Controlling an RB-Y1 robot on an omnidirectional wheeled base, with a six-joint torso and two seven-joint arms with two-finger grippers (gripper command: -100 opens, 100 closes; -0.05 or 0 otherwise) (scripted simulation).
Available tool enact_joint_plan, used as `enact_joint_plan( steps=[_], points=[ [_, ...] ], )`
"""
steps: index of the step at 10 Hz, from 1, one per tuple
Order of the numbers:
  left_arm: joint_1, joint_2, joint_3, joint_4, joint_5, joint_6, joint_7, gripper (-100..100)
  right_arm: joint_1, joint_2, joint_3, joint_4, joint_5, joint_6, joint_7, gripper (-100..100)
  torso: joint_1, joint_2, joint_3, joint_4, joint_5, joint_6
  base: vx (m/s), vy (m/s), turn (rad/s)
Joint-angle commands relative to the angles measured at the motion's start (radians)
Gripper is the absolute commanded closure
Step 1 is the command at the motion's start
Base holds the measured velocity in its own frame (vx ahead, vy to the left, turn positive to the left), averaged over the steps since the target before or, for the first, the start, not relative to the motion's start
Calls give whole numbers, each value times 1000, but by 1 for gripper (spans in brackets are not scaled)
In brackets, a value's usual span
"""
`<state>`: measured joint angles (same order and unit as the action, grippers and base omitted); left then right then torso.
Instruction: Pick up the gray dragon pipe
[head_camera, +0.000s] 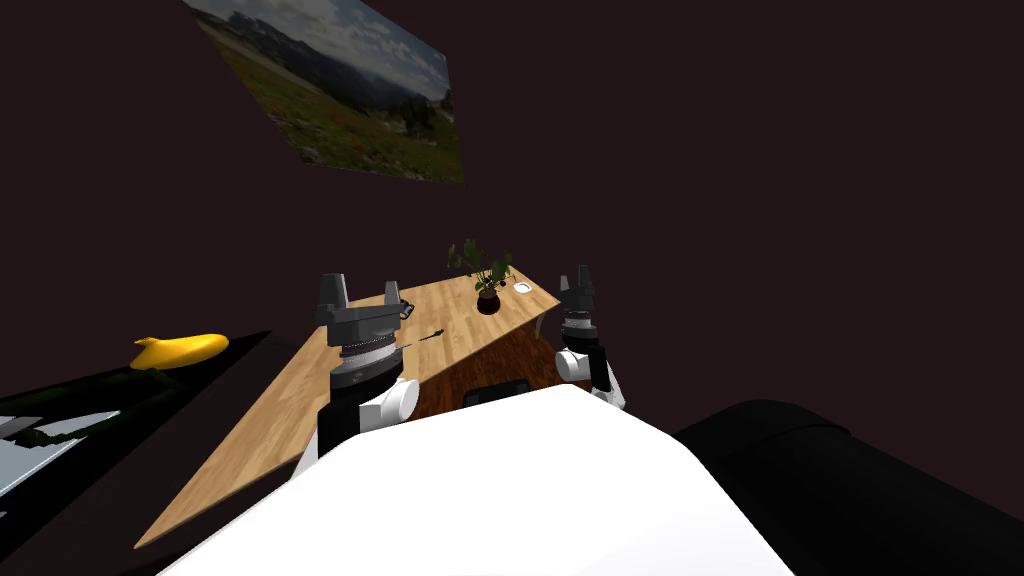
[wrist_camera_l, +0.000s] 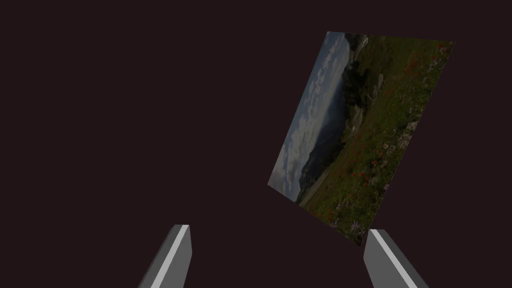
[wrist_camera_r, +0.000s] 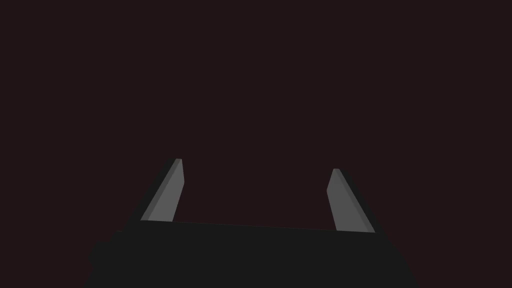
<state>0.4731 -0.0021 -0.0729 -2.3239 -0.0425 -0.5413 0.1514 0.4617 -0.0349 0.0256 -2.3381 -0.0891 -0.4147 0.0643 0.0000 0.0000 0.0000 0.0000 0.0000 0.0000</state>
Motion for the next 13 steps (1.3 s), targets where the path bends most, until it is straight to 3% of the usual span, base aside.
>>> enact_joint_plan(
  steps=[1, 5, 6, 9, 10, 12, 13],
  points=[
    [-4, 34, 9, 13, 4, 14, 2, -100, 0, 0, 0, 0, 0, 0, 0, 0, 0, 0, 0, 0, 0, 0, -7, 13, -34],
    [-27, 120, 65, 87, 29, 95, 12, -100, 0, 0, 0, 0, 0, 0, 0, 0, 5, 2, 1, 0, 1, 0, -27, 54, -82],
    [-27, 120, 65, 87, 29, 95, 12, -100, 0, 0, 0, 0, 0, 0, 0, 0, 5, 2, 1, 0, 1, 0, -31, 51, -29],
    [-58, 169, 132, 167, 61, 181, 25, -100, 0, 0, 0, 0, 0, 0, 0, 0, 5, 3, 2, 1, 1, 0, -45, 63, -117],
    [-58, 169, 132, 176, 61, 194, 25, -100, 0, 0, 0, 0, 0, 0, 0, 0, 6, 3, 2, 1, 1, 0, -40, 76, -50],
    [-83, 196, 185, 236, 86, 267, 35, -100, 0, 0, 0, 0, 0, 0, 0, 0, 6, 2, 1, 0, 1, 0, -32, 83, -138],
    [-83, 196, 185, 248, 86, 276, 35, -100, 0, 0, 0, 0, 0, 0, 0, 0, 7, 2, 1, 0, 2, 0, -43, 70, -67]
  ],
)
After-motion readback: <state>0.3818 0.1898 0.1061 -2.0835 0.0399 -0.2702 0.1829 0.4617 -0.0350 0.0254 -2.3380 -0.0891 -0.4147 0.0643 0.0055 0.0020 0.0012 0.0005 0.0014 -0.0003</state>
